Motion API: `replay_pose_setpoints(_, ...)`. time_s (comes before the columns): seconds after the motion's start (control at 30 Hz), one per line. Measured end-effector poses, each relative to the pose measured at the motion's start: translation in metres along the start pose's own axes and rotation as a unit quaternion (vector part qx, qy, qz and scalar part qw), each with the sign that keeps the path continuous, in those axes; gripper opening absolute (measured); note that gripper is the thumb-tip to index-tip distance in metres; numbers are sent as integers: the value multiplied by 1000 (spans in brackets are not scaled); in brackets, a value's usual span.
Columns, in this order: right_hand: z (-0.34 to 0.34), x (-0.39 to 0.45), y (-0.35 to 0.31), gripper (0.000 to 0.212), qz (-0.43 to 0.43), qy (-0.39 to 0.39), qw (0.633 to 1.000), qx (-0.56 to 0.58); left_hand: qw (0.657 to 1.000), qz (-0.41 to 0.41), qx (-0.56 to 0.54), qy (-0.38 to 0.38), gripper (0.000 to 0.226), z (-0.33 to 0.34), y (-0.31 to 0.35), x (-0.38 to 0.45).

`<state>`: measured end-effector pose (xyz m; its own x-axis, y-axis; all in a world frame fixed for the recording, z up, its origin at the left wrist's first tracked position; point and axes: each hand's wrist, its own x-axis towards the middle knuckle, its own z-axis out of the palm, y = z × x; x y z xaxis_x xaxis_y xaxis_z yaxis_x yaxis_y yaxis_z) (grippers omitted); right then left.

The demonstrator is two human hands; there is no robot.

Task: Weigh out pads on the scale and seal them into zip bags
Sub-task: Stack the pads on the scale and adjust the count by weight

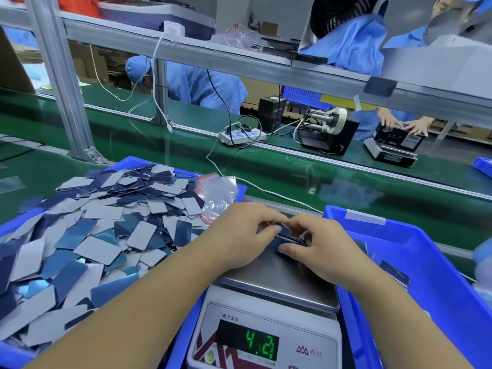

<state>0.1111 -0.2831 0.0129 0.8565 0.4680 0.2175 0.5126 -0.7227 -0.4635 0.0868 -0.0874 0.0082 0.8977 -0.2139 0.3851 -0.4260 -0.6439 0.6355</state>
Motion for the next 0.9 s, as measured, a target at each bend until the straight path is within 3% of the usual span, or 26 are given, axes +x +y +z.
replay_pose_setpoints(0.1, 1, 1, 0, 17, 1, -2, 1000, 1, 997, -32, -55, 32, 18, -1, -1, 2)
replay_pose_setpoints(0.2, 0, 2, 1, 19, -1, 1, 1000, 7, 984, -85, -134, 75, 25, -7, -5, 5)
replay_pose_setpoints(0.37, -1, 0, 0, 26, -16, 2, 1000, 6, 939, -139, -270, 162, 29, -15, -9, 10)
replay_pose_setpoints(0.6, 1, -2, -8, 25, -91, 58, 994, -5, 904, -214, -336, 157, 29, -7, -10, 10)
replay_pose_setpoints(0.7, 6, -2, -11, 35, -92, 69, 993, -9, 908, -218, -335, 125, 37, -4, -9, 9)
replay_pose_setpoints(0.8, 9, -2, -16, 47, -100, 58, 993, -40, 930, -214, -281, 102, 27, -1, -9, 8)
replay_pose_setpoints(0.9, 10, -1, -21, 45, -113, 63, 989, -77, 949, -203, -220, 96, 12, -2, -13, 8)
